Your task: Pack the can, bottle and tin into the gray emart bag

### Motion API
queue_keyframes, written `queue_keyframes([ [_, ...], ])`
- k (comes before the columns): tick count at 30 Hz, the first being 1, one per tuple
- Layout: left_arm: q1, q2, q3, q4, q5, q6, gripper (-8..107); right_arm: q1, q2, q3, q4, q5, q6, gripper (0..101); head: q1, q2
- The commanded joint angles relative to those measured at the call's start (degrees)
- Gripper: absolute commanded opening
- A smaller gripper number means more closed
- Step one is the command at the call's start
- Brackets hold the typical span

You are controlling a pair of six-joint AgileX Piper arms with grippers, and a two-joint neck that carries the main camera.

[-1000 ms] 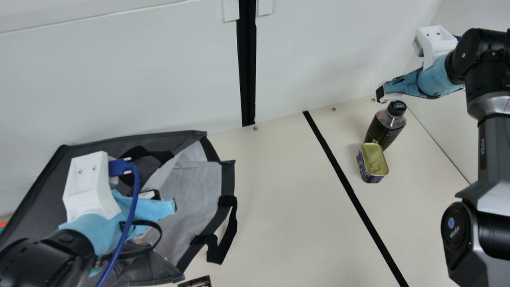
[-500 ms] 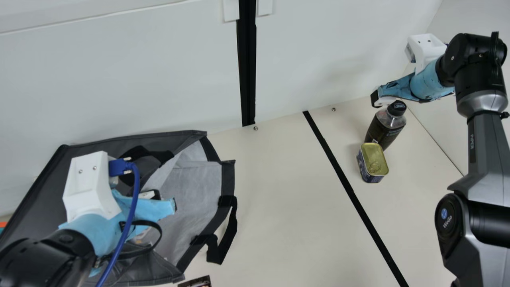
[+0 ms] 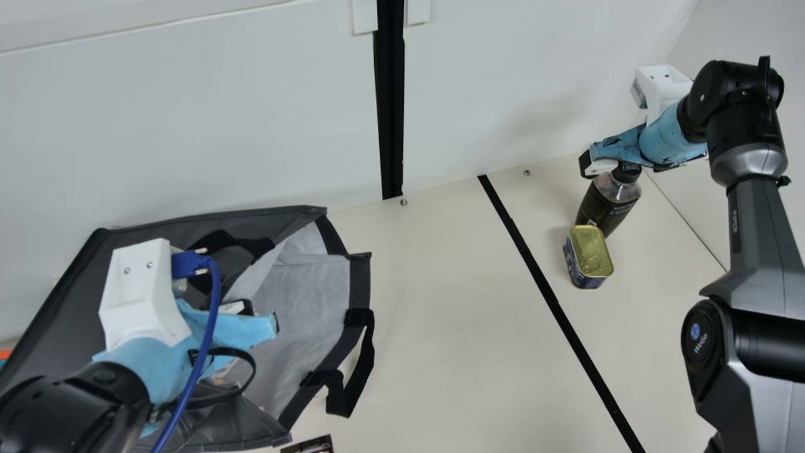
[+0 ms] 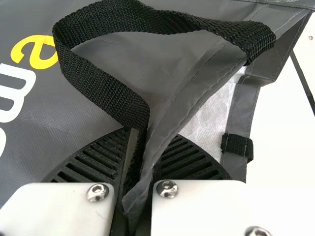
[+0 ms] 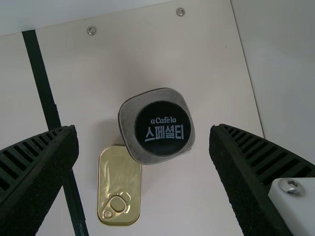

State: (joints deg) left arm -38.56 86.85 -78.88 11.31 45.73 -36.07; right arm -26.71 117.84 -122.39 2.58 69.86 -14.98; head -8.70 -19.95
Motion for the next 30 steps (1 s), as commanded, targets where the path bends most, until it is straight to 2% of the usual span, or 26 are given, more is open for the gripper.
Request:
queue_keyframes([
  [1, 0.0, 0.0, 0.0, 0.0, 0.0, 0.0, 10, 0.0, 0.2, 0.0, 0.1, 0.0, -0.1, 91, -1.3, 0.0],
  [30, 0.0, 0.0, 0.0, 0.0, 0.0, 0.0, 10, -1.3, 4.1, -1.8, 0.2, 0.0, 0.5, 91, -1.3, 0.0],
])
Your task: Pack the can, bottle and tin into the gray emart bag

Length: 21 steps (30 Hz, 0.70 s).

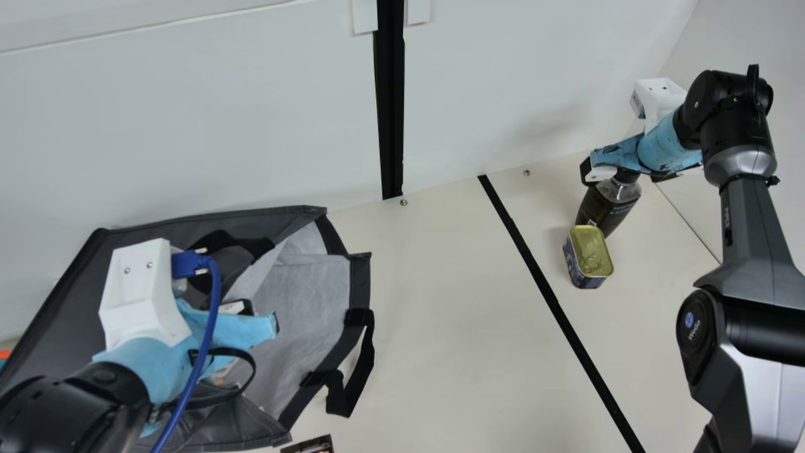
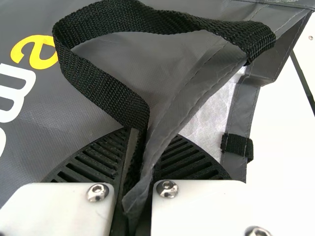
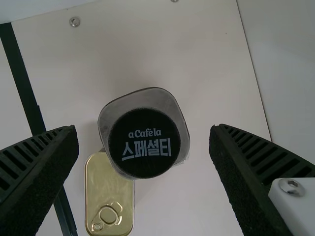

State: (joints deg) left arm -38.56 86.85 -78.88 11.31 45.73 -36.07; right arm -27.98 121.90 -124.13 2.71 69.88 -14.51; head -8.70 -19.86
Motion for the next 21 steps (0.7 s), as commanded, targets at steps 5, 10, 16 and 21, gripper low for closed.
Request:
queue_keyframes([
  [5, 0.0, 0.0, 0.0, 0.0, 0.0, 0.0, 10, 0.0, 0.7, -0.8, 0.3, 0.0, 0.2, 71, -1.3, -0.1],
  [10, 0.0, 0.0, 0.0, 0.0, 0.0, 0.0, 10, 0.0, 1.3, -1.5, 0.4, 0.0, 0.4, 37, -1.3, -0.1],
  [16, 0.0, 0.0, 0.0, 0.0, 0.0, 0.0, 10, -0.1, 1.5, -2.1, 0.8, 0.0, 0.4, 0, -1.3, -0.1],
  [21, 0.0, 0.0, 0.0, 0.0, 0.0, 0.0, 10, -0.4, 1.2, -2.3, 1.1, 0.0, 0.2, 0, -1.3, -0.1],
])
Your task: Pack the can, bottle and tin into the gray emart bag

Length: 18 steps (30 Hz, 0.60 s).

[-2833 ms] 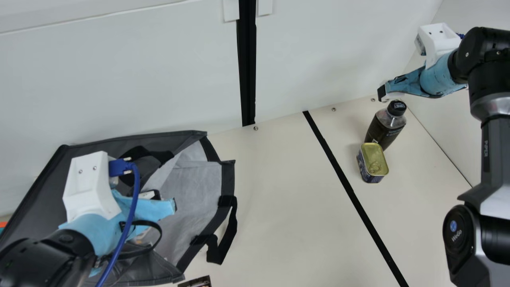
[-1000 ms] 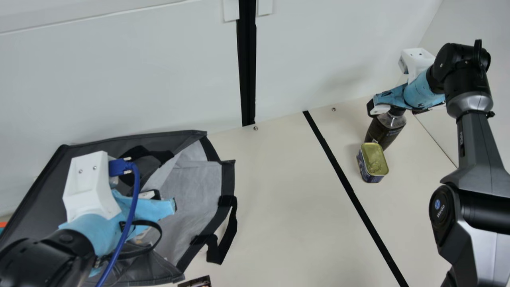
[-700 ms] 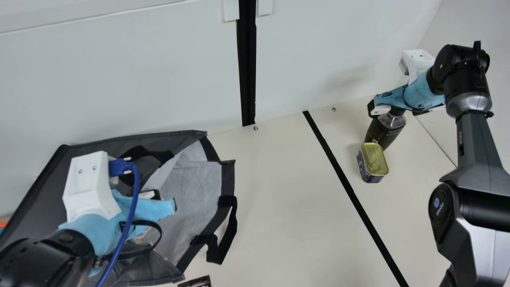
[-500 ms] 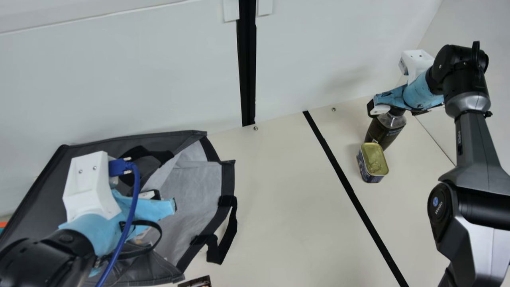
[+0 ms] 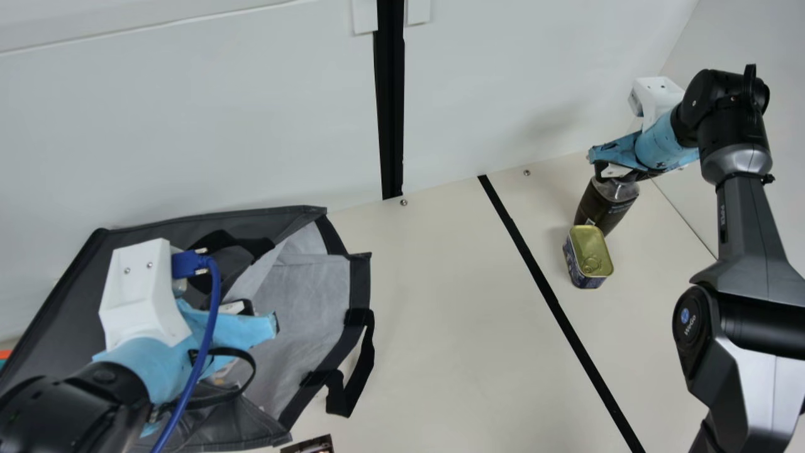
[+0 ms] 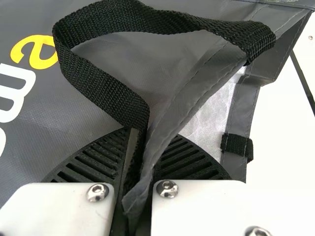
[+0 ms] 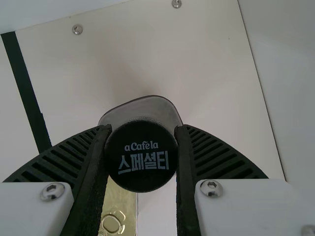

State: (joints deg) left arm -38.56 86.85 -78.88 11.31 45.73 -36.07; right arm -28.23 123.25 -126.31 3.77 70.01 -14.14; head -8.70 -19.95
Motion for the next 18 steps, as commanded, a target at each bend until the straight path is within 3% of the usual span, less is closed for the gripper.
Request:
queue_keyframes([
  [1, 0.0, 0.0, 0.0, 0.0, 0.0, 0.0, 10, -0.2, -0.3, -0.1, 0.1, -0.1, -0.3, 0, -1.3, 0.0],
  [18, 0.0, 0.0, 0.0, 0.0, 0.0, 0.0, 10, -0.5, -3.0, -0.2, 2.1, -0.1, -2.6, 0, -1.3, 0.0],
])
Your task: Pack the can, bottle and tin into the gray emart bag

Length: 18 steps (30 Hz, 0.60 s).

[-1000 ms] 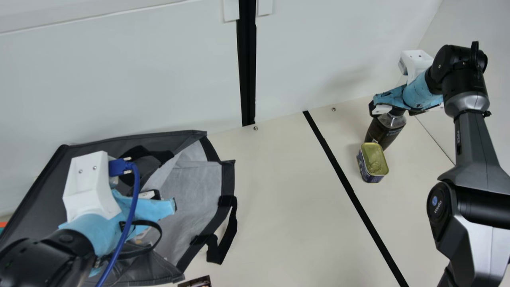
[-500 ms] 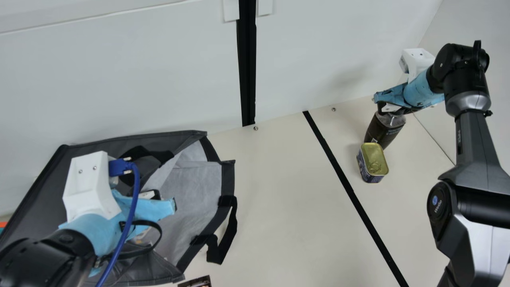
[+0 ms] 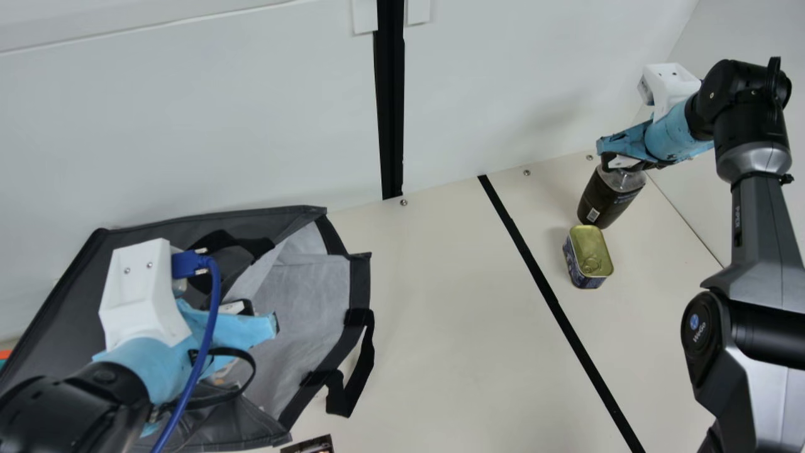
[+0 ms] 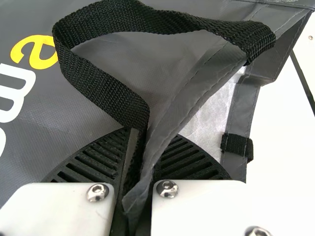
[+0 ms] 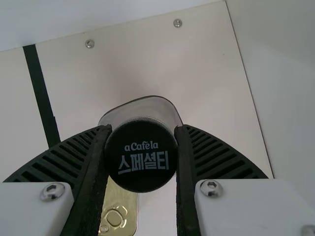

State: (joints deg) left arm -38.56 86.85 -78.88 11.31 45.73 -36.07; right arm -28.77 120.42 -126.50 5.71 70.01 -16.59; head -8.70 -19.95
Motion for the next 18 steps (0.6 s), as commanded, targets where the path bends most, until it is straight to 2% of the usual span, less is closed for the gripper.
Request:
queue_keyframes([
  [1, 0.0, 0.0, 0.0, 0.0, 0.0, 0.0, 10, 0.0, -0.3, 0.0, 0.3, -0.1, -0.3, 0, -1.3, 0.0],
  [18, 0.0, 0.0, 0.0, 0.0, 0.0, 0.0, 10, 1.5, -3.7, 0.4, 1.4, -0.1, -3.5, 0, -1.3, 0.0],
])
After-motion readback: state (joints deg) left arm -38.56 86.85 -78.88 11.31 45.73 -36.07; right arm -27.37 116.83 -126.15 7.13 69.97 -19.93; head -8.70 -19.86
